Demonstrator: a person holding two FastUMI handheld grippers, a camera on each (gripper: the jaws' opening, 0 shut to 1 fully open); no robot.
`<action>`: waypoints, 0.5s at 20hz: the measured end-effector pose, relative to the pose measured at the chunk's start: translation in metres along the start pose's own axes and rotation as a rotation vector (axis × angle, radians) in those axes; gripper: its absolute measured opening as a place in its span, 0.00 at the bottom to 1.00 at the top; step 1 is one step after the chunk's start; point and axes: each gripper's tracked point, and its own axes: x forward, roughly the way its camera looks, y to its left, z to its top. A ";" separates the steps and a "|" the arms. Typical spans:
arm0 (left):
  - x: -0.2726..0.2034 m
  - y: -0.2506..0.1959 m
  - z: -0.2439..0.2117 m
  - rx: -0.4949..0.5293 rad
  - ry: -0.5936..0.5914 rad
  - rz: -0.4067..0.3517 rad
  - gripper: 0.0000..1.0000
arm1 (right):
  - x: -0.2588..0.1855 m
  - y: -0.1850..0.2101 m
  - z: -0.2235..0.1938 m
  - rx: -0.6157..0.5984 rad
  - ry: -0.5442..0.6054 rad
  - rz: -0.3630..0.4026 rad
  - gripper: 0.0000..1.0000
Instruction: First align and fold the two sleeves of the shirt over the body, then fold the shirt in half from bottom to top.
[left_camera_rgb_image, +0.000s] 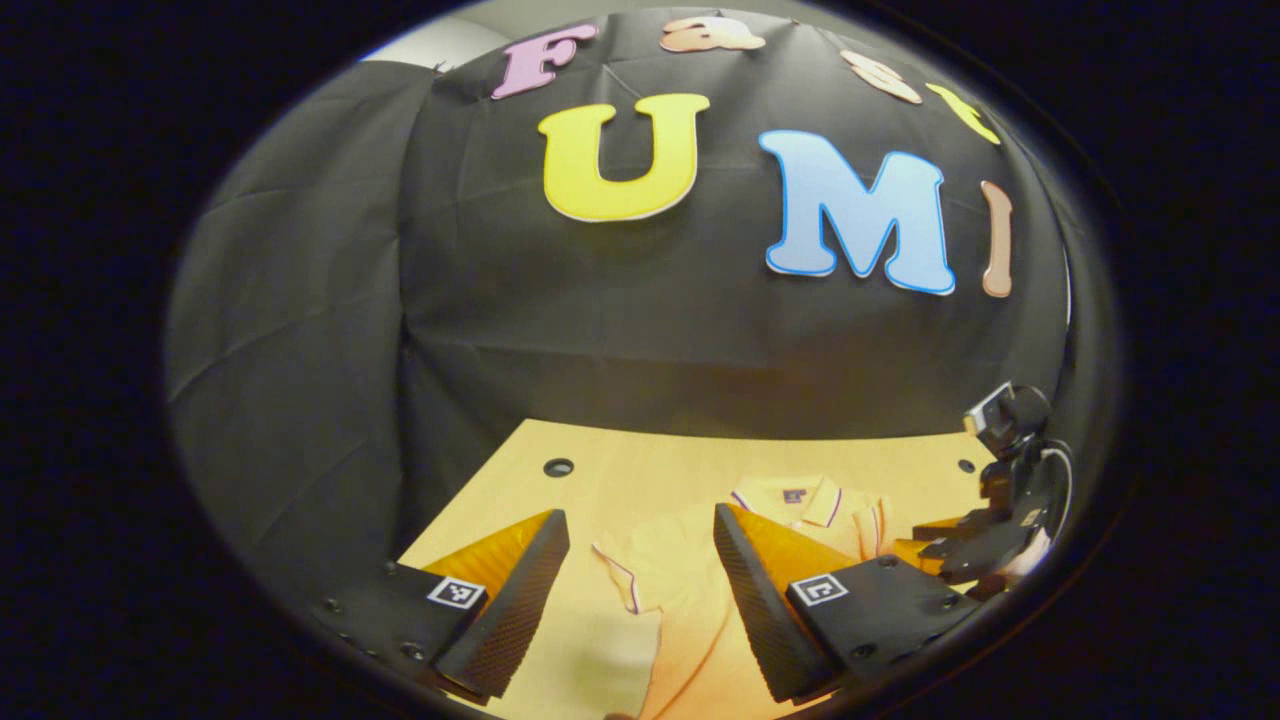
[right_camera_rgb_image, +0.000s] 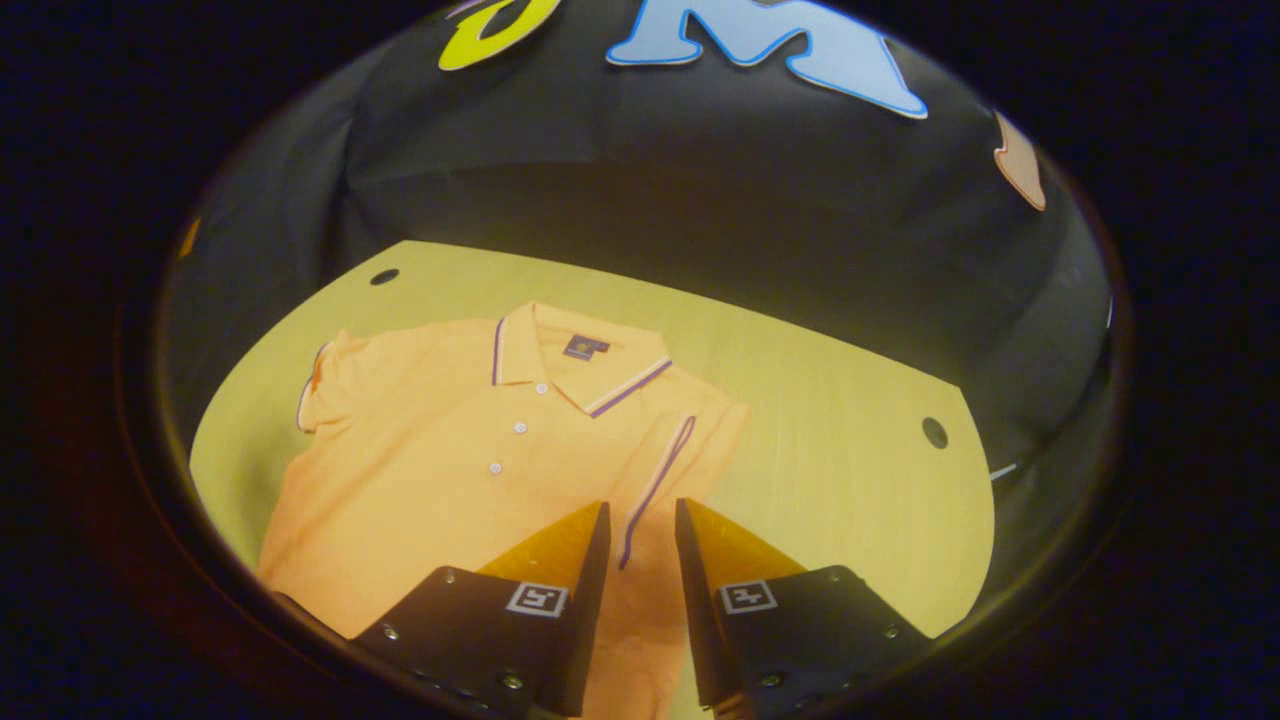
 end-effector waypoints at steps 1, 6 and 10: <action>0.009 -0.001 -0.007 0.003 0.014 -0.011 0.95 | -0.006 -0.003 0.001 0.015 -0.008 -0.008 0.41; 0.058 -0.003 -0.061 -0.011 0.121 -0.064 0.94 | -0.038 -0.015 0.004 0.101 -0.046 -0.037 0.41; 0.097 0.006 -0.110 -0.058 0.233 -0.056 0.94 | -0.070 -0.028 0.007 0.148 -0.075 -0.075 0.39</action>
